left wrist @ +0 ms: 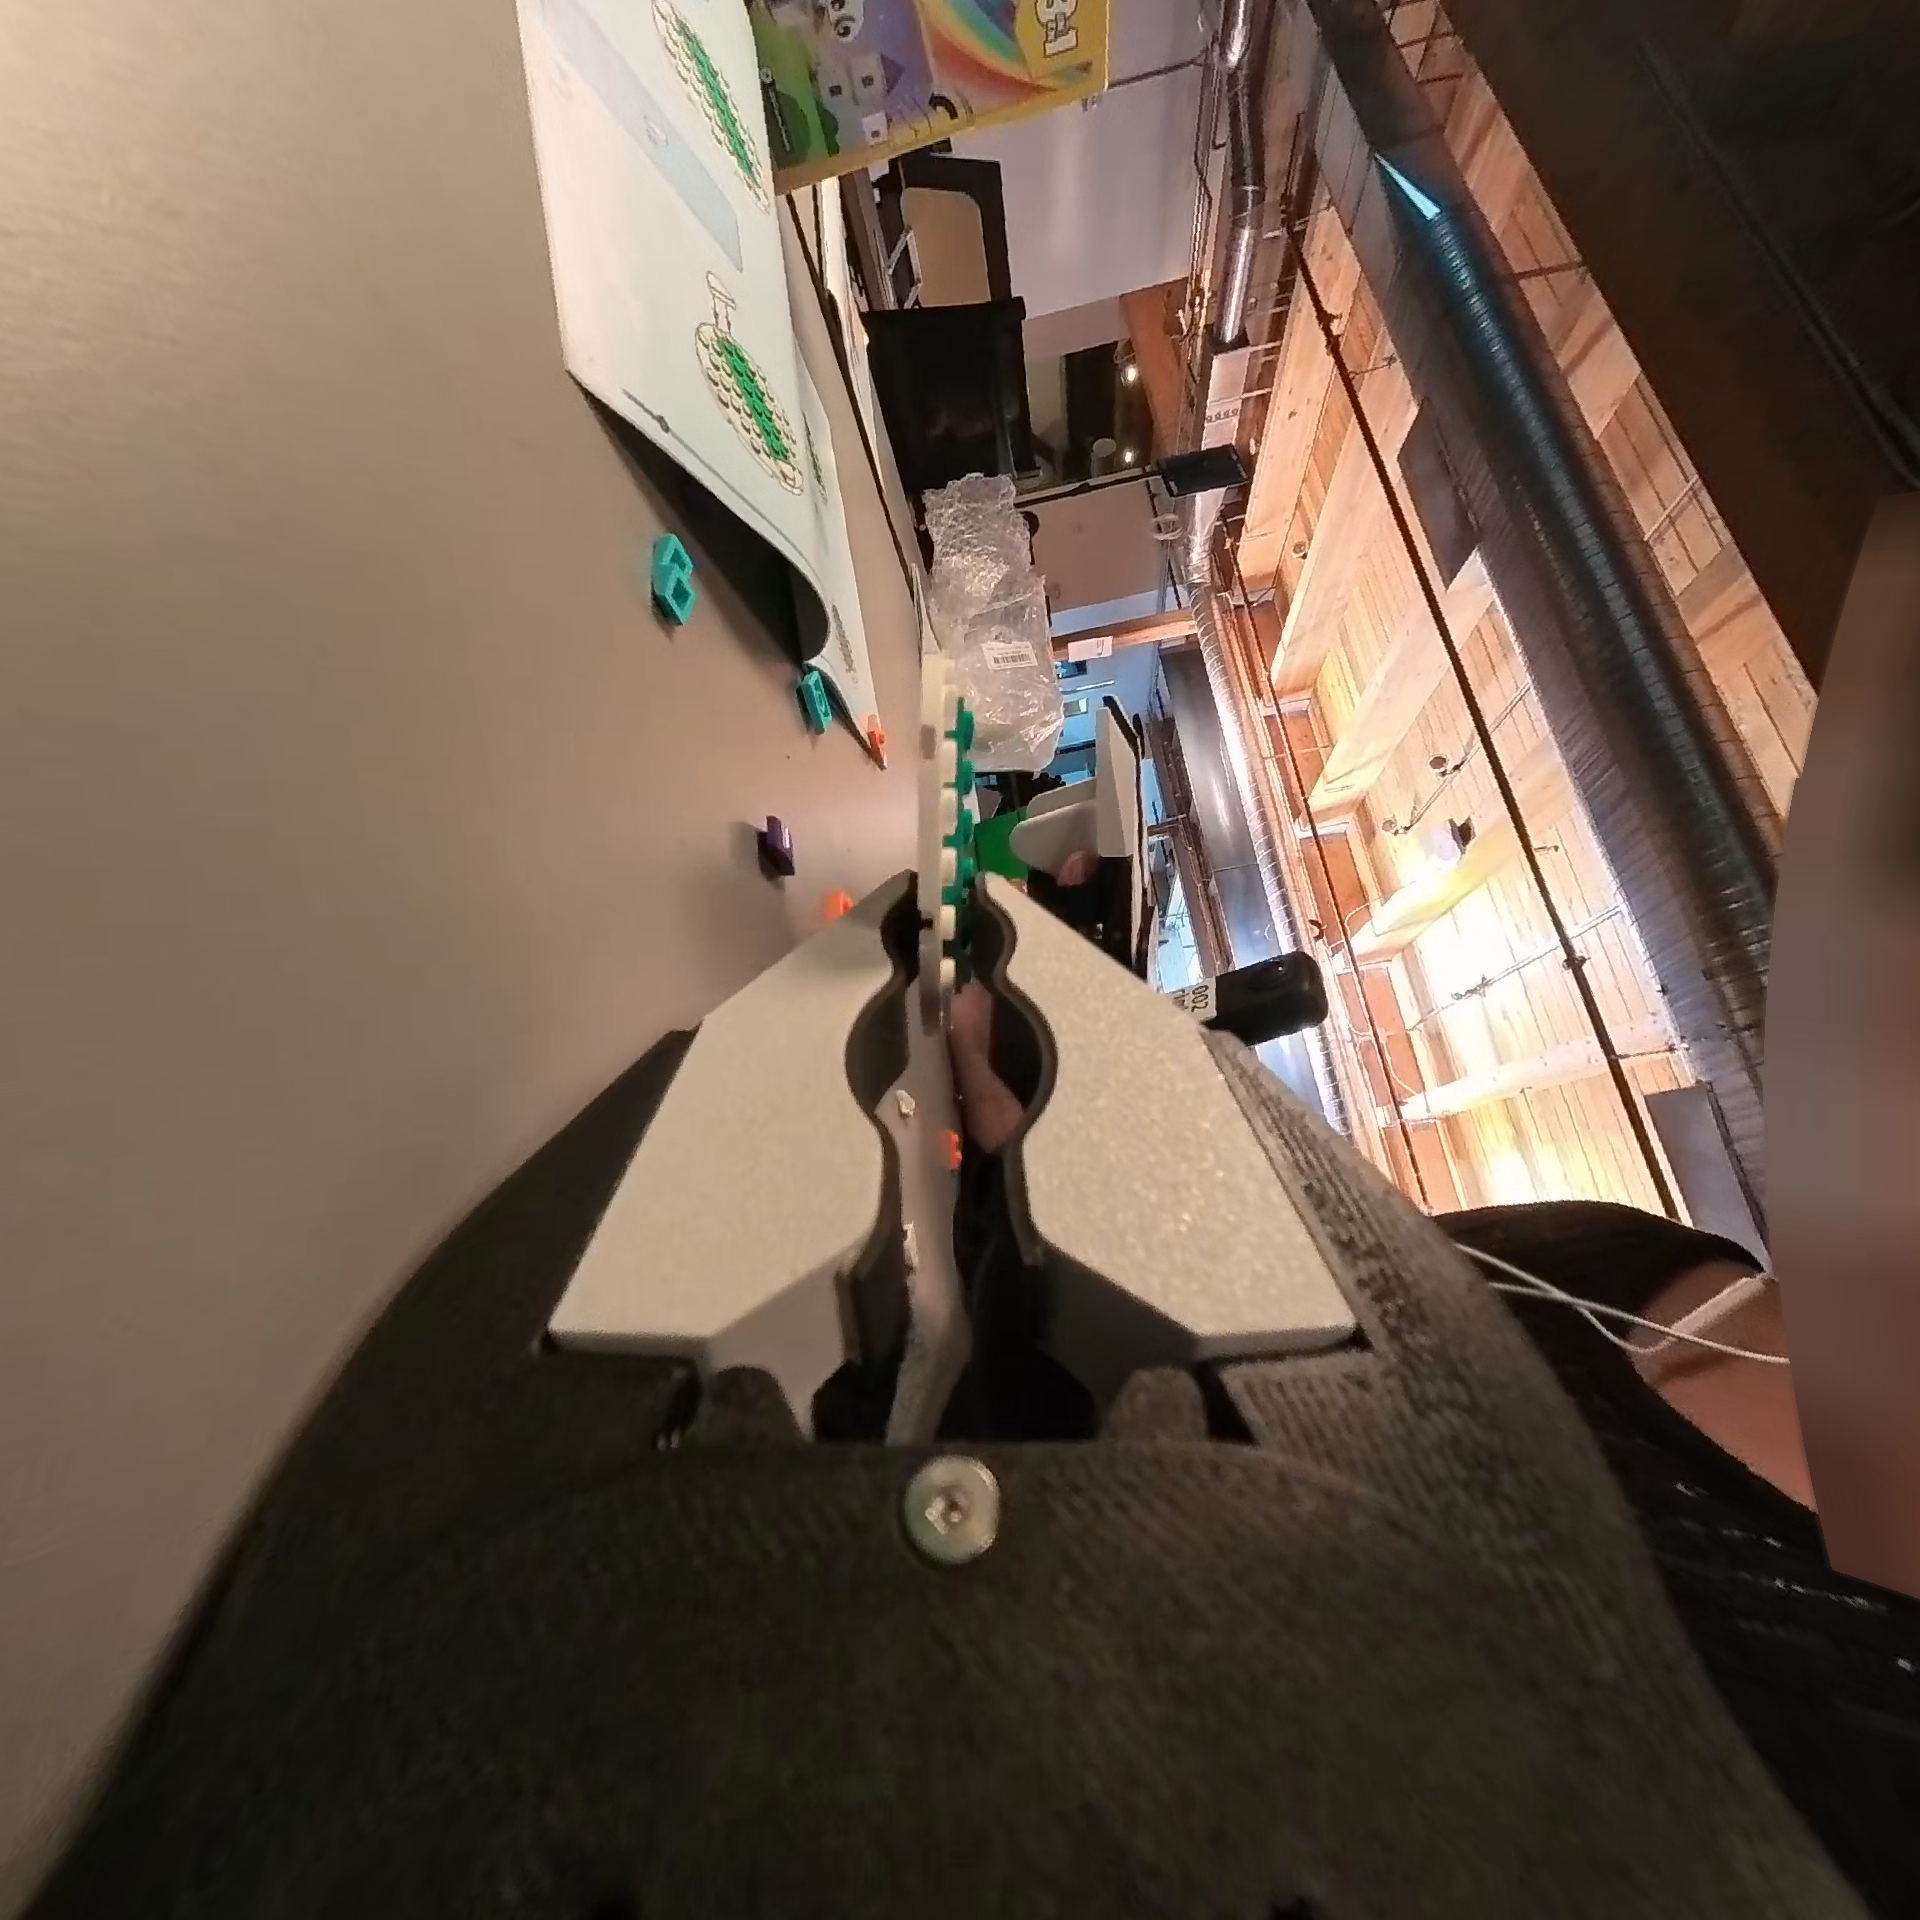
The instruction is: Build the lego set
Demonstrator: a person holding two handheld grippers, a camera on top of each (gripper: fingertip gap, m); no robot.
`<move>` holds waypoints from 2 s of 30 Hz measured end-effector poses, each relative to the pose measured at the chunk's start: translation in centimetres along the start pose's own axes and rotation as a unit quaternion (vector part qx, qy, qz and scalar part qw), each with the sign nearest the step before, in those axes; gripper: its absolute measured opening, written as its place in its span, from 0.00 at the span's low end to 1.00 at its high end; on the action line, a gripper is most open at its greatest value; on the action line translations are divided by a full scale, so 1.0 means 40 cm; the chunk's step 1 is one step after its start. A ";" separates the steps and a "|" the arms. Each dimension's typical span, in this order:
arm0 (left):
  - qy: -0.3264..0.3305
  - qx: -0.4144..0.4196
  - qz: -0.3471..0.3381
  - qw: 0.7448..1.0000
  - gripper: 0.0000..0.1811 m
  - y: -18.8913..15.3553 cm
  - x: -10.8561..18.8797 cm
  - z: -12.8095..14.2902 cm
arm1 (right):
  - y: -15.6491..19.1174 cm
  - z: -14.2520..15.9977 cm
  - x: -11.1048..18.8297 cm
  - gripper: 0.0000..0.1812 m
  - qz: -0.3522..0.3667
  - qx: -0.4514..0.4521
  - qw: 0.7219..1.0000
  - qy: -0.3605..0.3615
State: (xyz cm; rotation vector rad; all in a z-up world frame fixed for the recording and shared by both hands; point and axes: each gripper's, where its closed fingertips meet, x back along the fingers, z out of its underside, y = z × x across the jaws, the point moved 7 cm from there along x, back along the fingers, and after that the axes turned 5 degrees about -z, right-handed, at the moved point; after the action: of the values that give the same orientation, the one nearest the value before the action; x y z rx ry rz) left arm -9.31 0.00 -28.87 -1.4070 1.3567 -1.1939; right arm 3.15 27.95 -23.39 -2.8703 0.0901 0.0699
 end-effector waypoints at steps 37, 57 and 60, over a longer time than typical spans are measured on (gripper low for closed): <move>-0.065 0.018 -0.012 0.998 0.04 0.011 0.021 -0.029 | 0.116 -0.031 0.017 0.11 -0.305 -0.118 0.938 0.114; -0.040 0.010 0.011 0.999 0.04 0.001 0.016 -0.018 | 0.294 0.007 0.118 0.14 -0.454 -0.022 0.830 0.324; -0.039 0.009 0.014 0.999 0.04 0.000 0.016 -0.018 | 0.286 0.029 0.123 0.12 -0.448 -0.016 0.816 0.365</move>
State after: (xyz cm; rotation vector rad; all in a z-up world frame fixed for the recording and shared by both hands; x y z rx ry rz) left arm -10.03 -0.59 -28.66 -1.4039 1.3038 -1.1194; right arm 7.22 16.99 -27.79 -2.4727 -1.0979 -1.1913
